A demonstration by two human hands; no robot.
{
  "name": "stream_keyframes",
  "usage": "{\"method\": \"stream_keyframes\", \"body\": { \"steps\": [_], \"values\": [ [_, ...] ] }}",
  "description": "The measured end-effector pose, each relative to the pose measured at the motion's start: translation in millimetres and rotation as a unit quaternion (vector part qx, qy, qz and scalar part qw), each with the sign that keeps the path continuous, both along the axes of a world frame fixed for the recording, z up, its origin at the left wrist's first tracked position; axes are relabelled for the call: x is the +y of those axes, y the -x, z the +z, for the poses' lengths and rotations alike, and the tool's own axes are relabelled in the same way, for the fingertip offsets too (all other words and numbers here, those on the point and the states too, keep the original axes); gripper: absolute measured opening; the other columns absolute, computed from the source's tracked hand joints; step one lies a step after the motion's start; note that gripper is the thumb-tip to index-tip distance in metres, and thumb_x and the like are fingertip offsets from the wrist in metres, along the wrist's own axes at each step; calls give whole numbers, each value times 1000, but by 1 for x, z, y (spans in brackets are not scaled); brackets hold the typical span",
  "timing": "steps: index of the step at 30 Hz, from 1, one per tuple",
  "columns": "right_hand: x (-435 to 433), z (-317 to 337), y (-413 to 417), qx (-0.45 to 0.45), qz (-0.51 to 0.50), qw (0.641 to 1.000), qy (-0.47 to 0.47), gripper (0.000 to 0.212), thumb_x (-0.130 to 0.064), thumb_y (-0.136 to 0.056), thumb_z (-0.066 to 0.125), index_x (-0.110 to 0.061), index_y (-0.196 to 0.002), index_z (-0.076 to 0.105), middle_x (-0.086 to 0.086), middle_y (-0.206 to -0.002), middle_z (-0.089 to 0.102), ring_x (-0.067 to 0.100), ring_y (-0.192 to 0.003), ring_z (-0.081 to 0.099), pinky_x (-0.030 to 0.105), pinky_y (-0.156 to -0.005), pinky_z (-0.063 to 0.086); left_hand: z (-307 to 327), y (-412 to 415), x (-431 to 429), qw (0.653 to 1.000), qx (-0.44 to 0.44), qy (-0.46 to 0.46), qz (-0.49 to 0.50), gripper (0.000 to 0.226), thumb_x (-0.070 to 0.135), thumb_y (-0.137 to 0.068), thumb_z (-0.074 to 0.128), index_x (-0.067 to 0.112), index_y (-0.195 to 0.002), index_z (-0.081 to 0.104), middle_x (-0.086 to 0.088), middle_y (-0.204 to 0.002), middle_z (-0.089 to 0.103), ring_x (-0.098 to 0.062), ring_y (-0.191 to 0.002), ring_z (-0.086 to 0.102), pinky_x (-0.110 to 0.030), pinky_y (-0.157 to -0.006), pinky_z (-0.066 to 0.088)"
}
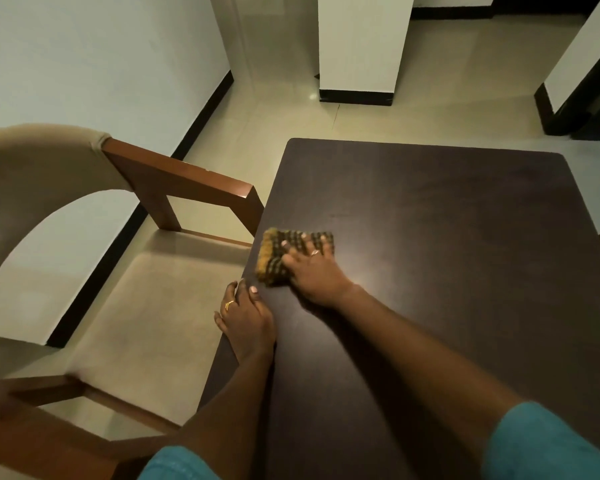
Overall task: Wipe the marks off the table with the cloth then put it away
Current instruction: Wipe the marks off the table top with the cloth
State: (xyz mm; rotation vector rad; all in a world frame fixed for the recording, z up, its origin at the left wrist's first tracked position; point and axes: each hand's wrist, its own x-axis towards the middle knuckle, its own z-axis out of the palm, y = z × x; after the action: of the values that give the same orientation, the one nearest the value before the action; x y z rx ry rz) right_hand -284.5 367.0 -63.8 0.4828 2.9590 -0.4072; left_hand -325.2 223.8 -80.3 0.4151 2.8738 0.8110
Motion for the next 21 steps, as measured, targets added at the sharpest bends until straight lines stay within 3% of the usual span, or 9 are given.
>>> {"method": "stream_keyframes", "body": {
  "steps": [2, 4, 8, 12, 17, 21],
  "values": [
    [-24, -2, 0, -3, 77, 997, -4, 40, -27, -99, 34, -19, -138, 39, 4, -158, 21, 38, -146, 10, 63, -112, -3, 0, -1, -1, 998, -3, -44, 37, 41, 21, -99, 31, 6, -134, 45, -17, -142, 41, -34, -130, 36, -47, -111, 25],
    [-25, -3, -1, 5, 91, 996, -17, 39, -29, -100, 34, -19, -138, 39, 3, -158, 21, 37, -146, 11, 61, -114, 0, 0, -1, -1, 997, -4, -58, 46, 41, 22, -99, 29, 6, -134, 43, -18, -141, 42, -34, -129, 38, -46, -109, 31],
    [-3, -5, 11, 7, 94, 995, -40, 41, -33, -100, 35, -22, -140, 39, 1, -158, 22, 35, -146, 15, 59, -115, 6, 4, -1, 3, 999, 5, -35, -13, 44, 27, -99, 28, 9, -138, 38, -13, -143, 41, -30, -133, 35, -44, -112, 25],
    [44, -1, 21, 24, -36, 999, -21, 46, -38, -97, 41, -23, -141, 39, 1, -155, 29, 30, -144, 21, 53, -115, 11, 5, -5, 4, 993, 9, 57, -105, 53, 41, -98, 27, 18, -146, 23, -5, -155, 24, -24, -144, 16, -43, -118, 12],
    [112, -2, -6, 48, -247, 968, -10, 55, -42, -93, 49, -17, -142, 39, 5, -154, 31, 32, -142, 25, 52, -115, 14, 2, -2, 6, 981, 23, 118, -154, 56, 46, -96, 29, 25, -147, 18, -3, -157, 17, -23, -146, 9, -43, -117, 7],
    [94, -3, -19, 34, -272, 962, 7, 56, -40, -92, 48, -16, -142, 38, 8, -157, 23, 35, -145, 16, 52, -116, 9, 2, -1, 7, 980, 26, 131, -150, 56, 46, -96, 29, 24, -147, 21, -4, -156, 22, -25, -145, 14, -43, -117, 9]
  ]
}}
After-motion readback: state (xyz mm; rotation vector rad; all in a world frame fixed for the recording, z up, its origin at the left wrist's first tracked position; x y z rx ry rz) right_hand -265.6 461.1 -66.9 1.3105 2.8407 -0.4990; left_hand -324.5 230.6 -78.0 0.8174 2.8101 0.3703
